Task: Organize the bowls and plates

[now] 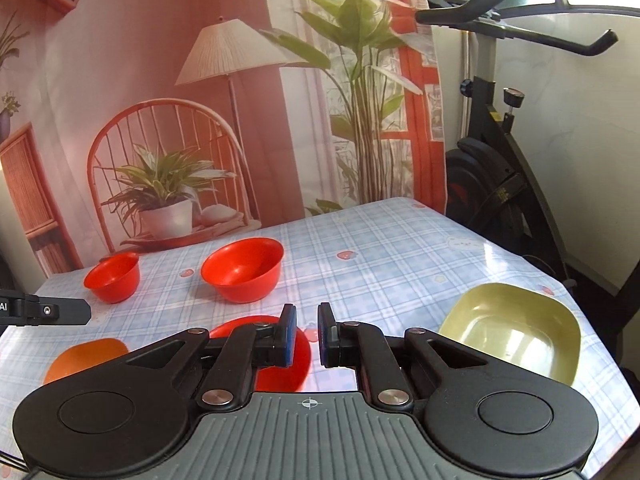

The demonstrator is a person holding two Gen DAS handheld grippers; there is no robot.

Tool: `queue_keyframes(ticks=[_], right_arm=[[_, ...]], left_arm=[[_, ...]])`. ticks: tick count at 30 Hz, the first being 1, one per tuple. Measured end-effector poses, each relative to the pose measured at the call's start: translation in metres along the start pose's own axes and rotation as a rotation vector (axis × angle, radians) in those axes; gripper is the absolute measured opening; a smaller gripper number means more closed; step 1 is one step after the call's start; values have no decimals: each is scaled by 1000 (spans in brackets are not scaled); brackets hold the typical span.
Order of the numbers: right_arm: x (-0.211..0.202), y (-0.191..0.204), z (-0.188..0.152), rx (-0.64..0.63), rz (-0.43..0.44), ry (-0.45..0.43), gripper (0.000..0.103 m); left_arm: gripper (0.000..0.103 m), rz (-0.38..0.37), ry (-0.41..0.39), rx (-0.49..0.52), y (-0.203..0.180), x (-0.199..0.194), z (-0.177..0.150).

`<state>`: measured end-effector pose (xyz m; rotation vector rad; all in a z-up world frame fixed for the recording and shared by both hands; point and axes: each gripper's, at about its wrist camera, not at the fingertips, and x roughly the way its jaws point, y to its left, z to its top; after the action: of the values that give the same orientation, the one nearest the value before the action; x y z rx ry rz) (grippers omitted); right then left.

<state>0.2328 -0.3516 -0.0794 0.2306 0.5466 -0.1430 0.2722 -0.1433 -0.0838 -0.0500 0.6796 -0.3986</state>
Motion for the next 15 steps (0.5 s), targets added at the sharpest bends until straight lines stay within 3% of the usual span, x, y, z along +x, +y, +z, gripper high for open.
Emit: queue_keyframes(ticks=[9,10,12,15], right_arm=[[-3,-88,-11,79,-202,-25,11],[-2,-97,-11,80,-221,-22,11],[0,-108,-12,86,-252,-19,11],[5,-127,-16,113,-306,-8,11]], left_arm=[[14,-146,25,90,-74,59,5],[18,-164,32,99,-81,66,5],[49,-230,40,99,-91,80,-1],[50,-265,48,96,-103,98,-14]])
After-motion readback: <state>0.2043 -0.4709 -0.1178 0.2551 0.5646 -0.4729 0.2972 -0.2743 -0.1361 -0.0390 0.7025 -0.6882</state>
